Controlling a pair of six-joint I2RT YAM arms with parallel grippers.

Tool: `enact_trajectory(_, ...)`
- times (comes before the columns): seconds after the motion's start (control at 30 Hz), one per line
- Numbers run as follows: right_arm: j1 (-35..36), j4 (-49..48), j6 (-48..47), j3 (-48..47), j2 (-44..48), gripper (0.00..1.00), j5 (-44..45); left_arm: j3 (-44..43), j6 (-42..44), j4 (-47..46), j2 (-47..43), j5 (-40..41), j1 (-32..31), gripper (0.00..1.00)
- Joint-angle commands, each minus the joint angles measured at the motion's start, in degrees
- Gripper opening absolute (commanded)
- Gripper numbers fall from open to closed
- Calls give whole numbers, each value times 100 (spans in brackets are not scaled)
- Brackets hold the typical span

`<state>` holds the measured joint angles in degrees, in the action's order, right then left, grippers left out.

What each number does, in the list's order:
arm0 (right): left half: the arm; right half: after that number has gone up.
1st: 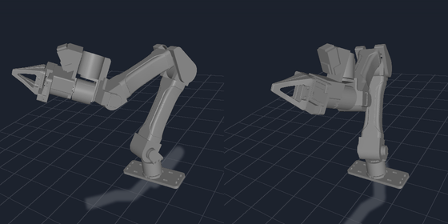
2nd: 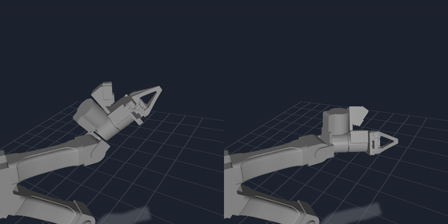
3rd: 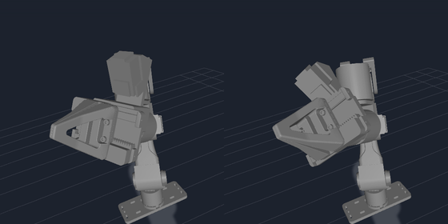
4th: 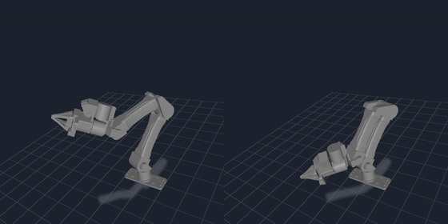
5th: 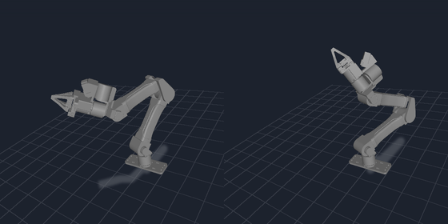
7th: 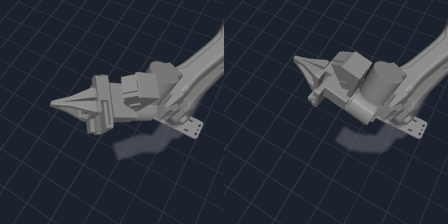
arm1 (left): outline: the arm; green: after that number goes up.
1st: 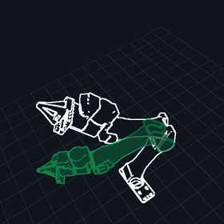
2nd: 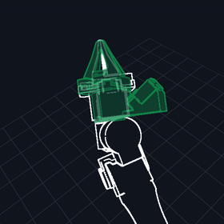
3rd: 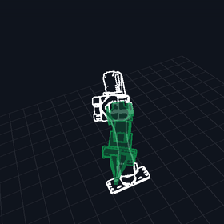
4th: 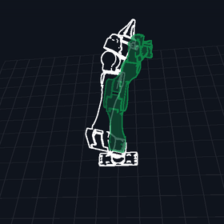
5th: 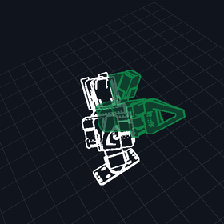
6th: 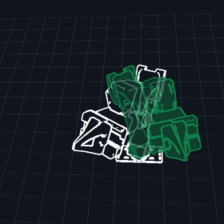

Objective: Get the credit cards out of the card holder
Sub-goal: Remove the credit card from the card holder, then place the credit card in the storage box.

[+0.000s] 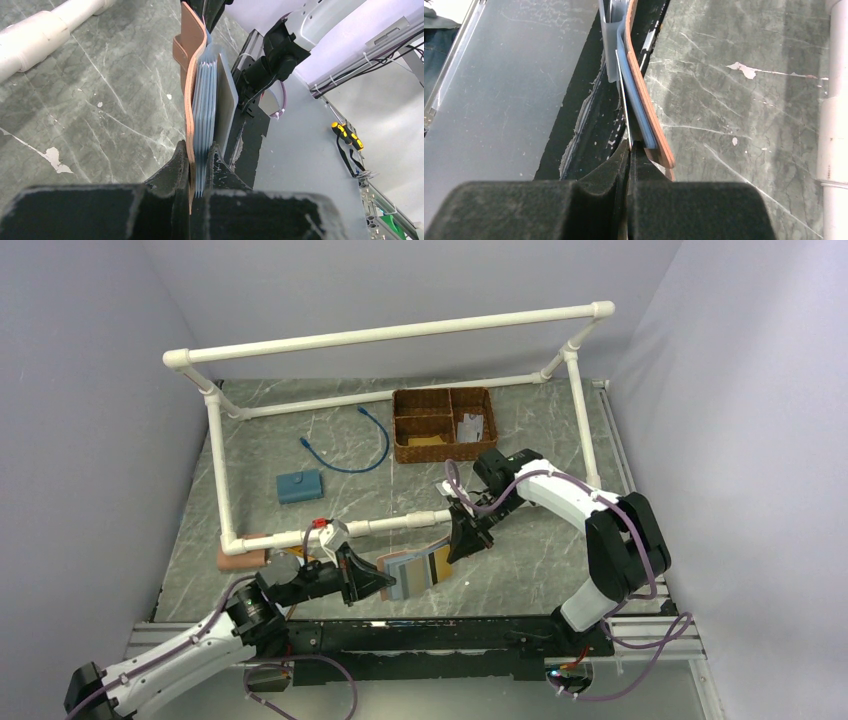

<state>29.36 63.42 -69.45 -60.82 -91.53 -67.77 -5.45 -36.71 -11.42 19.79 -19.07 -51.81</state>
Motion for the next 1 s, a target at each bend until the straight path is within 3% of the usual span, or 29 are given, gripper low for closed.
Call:
enact_trajectory(0.0,-71,-3,-286,-218,21,0,-1,-59,-66,-224,-204,-60,3,0)
enact_trajectory(0.3,-121,591,-952,-344,182,0,-42,-148,-40,391,-298,263,0,0)
enact_trajectory(0.63,-459,957,-1175,-519,590,0,-107,-193,7,301,137,337,-3,0)
enact_trajectory(0.97,-1062,805,-350,-1438,584,0,713,-129,106,124,314,230,10,0)
